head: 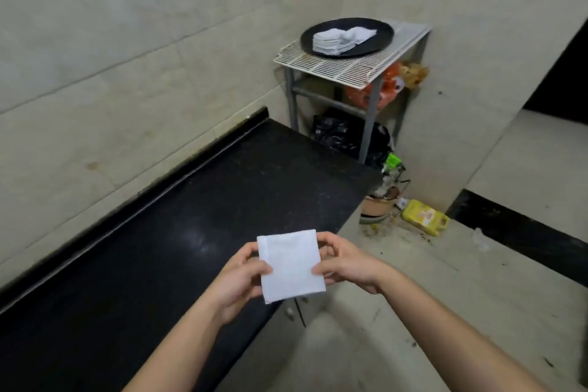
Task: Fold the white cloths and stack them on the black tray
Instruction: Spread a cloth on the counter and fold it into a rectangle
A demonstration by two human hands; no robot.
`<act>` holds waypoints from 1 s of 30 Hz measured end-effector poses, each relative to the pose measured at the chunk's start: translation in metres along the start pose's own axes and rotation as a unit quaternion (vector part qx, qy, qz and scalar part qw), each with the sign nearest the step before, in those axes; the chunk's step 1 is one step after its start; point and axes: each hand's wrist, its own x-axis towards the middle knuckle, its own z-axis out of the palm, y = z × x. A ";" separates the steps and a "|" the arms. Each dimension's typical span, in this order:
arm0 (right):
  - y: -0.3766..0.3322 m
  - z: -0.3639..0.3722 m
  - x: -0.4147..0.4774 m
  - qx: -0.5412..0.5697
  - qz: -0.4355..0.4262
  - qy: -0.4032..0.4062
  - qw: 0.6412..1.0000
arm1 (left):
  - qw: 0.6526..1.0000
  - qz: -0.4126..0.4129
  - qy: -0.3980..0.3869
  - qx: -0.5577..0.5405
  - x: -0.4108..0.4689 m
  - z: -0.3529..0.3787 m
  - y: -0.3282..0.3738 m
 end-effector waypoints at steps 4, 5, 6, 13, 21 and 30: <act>0.001 -0.093 -0.026 0.030 -0.016 0.043 0.998 | 0.999 -0.005 -0.045 0.029 0.041 0.083 0.028; 0.000 -0.111 -0.030 0.033 -0.018 0.047 0.998 | 0.998 -0.006 -0.055 0.037 0.048 0.098 0.034; -0.002 -0.129 -0.034 0.036 -0.019 0.053 0.998 | 0.997 -0.006 -0.063 0.046 0.057 0.113 0.039; -0.024 -0.223 -0.013 0.052 -0.048 0.078 0.994 | 0.995 0.042 -0.055 0.070 0.126 0.181 0.088; -0.093 -0.333 0.047 0.027 -0.063 0.152 0.986 | 0.987 0.113 -0.095 0.069 0.243 0.230 0.179; -0.240 -0.429 0.119 0.001 -0.124 0.192 0.974 | 0.977 0.191 -0.058 0.068 0.353 0.259 0.326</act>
